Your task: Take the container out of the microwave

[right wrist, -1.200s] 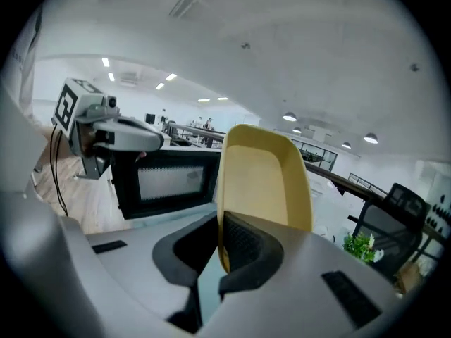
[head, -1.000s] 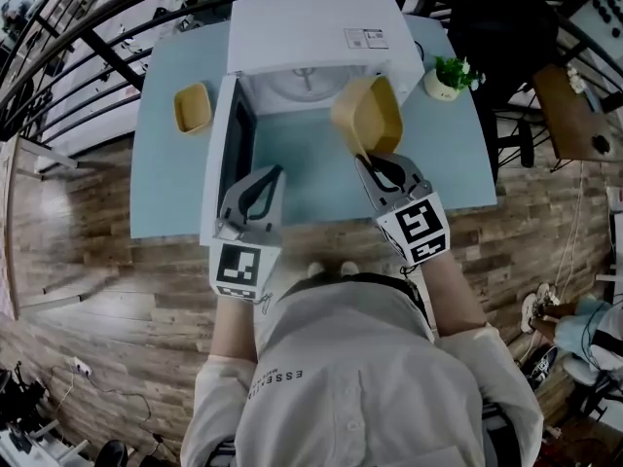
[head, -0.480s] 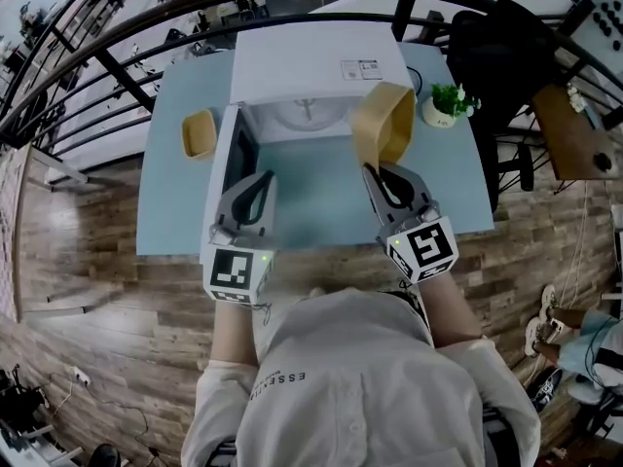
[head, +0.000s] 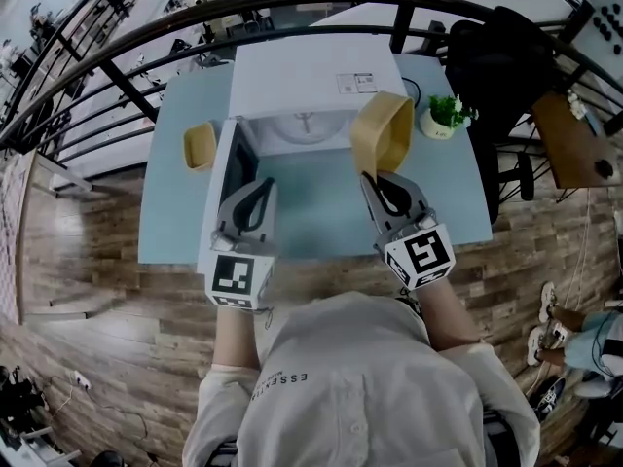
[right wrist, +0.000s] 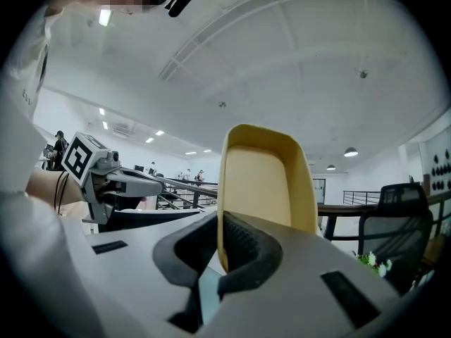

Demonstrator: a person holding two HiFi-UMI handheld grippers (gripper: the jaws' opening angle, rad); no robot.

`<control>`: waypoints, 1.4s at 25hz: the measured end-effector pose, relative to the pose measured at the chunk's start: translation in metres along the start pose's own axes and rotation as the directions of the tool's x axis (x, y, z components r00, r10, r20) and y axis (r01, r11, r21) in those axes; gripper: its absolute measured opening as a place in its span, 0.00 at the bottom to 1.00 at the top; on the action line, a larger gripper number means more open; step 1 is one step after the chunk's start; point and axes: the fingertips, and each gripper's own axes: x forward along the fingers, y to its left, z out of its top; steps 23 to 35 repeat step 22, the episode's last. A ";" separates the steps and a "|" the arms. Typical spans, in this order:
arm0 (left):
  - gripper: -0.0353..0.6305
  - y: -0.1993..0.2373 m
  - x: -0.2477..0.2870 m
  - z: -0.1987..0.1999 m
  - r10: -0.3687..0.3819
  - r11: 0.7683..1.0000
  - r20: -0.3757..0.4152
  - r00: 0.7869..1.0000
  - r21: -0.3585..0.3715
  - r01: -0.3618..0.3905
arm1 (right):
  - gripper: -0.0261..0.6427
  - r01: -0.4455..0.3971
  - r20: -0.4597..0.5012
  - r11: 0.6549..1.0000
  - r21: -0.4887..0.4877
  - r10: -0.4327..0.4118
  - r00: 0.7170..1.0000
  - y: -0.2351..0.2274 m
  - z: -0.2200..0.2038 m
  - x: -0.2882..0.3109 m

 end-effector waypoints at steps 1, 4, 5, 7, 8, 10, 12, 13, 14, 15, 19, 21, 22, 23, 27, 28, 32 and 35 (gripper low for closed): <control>0.06 0.000 0.000 0.001 0.002 1.000 0.001 1.000 -0.001 -0.002 | 0.07 0.000 -0.002 1.000 0.000 0.000 1.000 -0.001 0.000 0.000; 0.06 -0.001 0.002 0.001 0.008 1.000 0.000 1.000 -0.009 -0.008 | 0.07 0.008 0.004 1.000 -0.006 -0.008 1.000 -0.004 0.000 0.000; 0.06 -0.001 0.002 0.000 0.011 1.000 -0.001 1.000 -0.012 -0.011 | 0.07 0.012 0.009 1.000 -0.011 -0.012 1.000 -0.005 0.000 0.000; 0.06 0.000 0.002 -0.002 0.020 1.000 -0.004 1.000 -0.024 -0.020 | 0.07 0.019 0.015 1.000 -0.019 -0.018 1.000 -0.007 0.001 0.000; 0.06 0.000 0.002 -0.002 0.024 0.999 -0.006 1.000 -0.028 -0.024 | 0.07 0.022 0.015 1.000 -0.018 -0.021 1.000 -0.008 0.000 0.000; 0.06 -0.001 0.002 -0.001 0.025 0.999 -0.006 1.000 -0.030 -0.025 | 0.07 0.026 0.016 1.000 -0.010 -0.026 1.000 -0.009 -0.001 -0.001; 0.06 -0.002 0.003 0.000 0.026 0.999 -0.003 1.000 -0.027 -0.026 | 0.07 0.032 0.016 0.999 -0.007 -0.032 0.999 -0.012 -0.001 -0.002; 0.06 -0.002 0.003 0.001 0.027 0.999 -0.003 1.000 -0.028 -0.028 | 0.07 0.035 0.015 0.999 -0.006 -0.034 0.999 -0.013 -0.002 -0.002; 0.06 -0.002 0.003 0.002 0.030 0.999 -0.003 1.000 -0.028 -0.030 | 0.07 0.037 0.014 0.999 -0.006 -0.037 0.999 -0.013 -0.002 -0.002; 0.06 -0.002 0.003 0.003 0.032 0.999 -0.002 0.999 -0.027 -0.032 | 0.07 0.039 0.014 0.999 -0.007 -0.039 0.999 -0.014 -0.002 -0.001; 0.06 -0.005 0.004 0.005 0.029 0.999 -0.002 1.000 -0.025 -0.029 | 0.07 0.048 0.017 0.999 -0.005 -0.048 0.999 -0.017 0.000 -0.003; 0.06 -0.006 0.004 0.004 0.029 0.999 -0.008 1.000 -0.024 -0.029 | 0.07 0.050 0.017 0.999 -0.003 -0.050 0.999 -0.018 0.000 -0.004; 0.06 -0.007 0.004 0.004 0.030 0.999 -0.011 0.999 -0.023 -0.030 | 0.07 0.051 0.017 0.999 -0.001 -0.051 0.999 -0.018 0.000 -0.005; 0.06 -0.007 0.004 0.004 0.030 0.999 -0.011 0.999 -0.023 -0.030 | 0.07 0.051 0.017 0.999 -0.001 -0.051 0.999 -0.018 0.000 -0.005; 0.06 -0.007 0.004 0.004 0.030 0.999 -0.011 0.999 -0.023 -0.030 | 0.07 0.051 0.017 0.999 -0.001 -0.051 0.999 -0.018 0.000 -0.005; 0.06 -0.007 0.004 0.004 0.030 0.999 -0.011 0.999 -0.023 -0.030 | 0.07 0.051 0.017 0.999 -0.001 -0.051 0.999 -0.018 0.000 -0.005; 0.06 -0.007 0.004 0.004 0.030 0.999 -0.011 0.999 -0.023 -0.030 | 0.07 0.051 0.017 0.999 -0.001 -0.051 0.999 -0.018 0.000 -0.005; 0.06 -0.007 0.004 0.004 0.030 0.999 -0.011 0.999 -0.023 -0.030 | 0.07 0.051 0.017 0.999 -0.001 -0.051 0.999 -0.018 0.000 -0.005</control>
